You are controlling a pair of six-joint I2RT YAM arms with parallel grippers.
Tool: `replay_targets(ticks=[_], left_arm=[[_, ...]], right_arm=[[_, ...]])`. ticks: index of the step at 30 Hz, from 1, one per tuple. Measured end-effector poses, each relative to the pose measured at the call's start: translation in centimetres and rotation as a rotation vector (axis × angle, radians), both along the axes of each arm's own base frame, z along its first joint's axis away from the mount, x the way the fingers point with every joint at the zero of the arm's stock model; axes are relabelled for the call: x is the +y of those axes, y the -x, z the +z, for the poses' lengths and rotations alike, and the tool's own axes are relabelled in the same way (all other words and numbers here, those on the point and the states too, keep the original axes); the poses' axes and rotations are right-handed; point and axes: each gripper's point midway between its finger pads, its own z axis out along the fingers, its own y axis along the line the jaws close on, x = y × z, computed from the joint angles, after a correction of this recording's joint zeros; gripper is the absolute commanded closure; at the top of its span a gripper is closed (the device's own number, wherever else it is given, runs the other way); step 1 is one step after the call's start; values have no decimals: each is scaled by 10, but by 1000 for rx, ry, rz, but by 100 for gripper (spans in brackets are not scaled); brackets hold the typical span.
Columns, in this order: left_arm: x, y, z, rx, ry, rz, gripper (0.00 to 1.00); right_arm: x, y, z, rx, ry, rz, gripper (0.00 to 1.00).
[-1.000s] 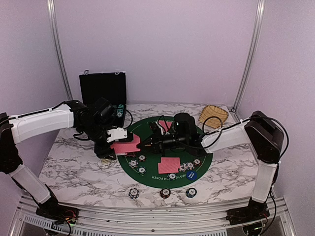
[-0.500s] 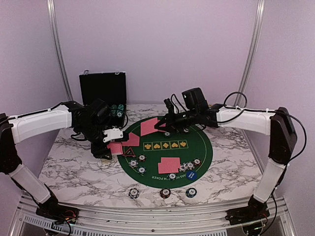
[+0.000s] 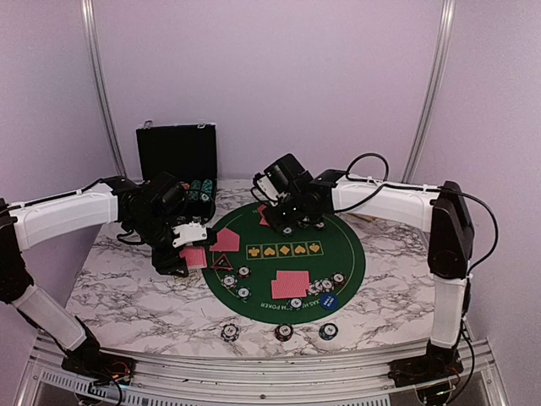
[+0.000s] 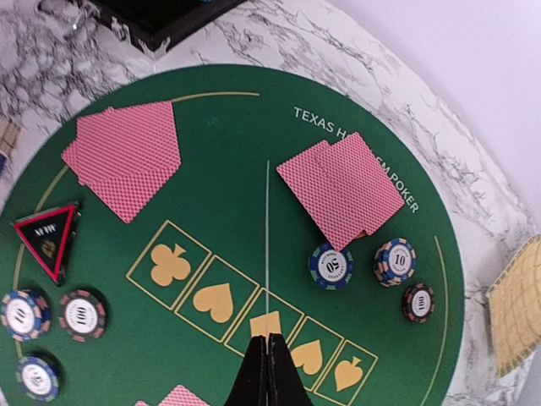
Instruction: Distribute texas hold em gaming equipment
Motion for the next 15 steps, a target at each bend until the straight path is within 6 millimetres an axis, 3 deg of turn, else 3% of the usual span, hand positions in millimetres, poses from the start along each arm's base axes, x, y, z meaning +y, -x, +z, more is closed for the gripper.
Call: replay_targets(ticks=[10,15], left_arm=[[2,2,4,-3,3,0,93],[3,4,4,2,-1,0,93]], right_arm=[[11,6,-31,-230,389,156,100],[15,16,-58,-310,559,251,100]])
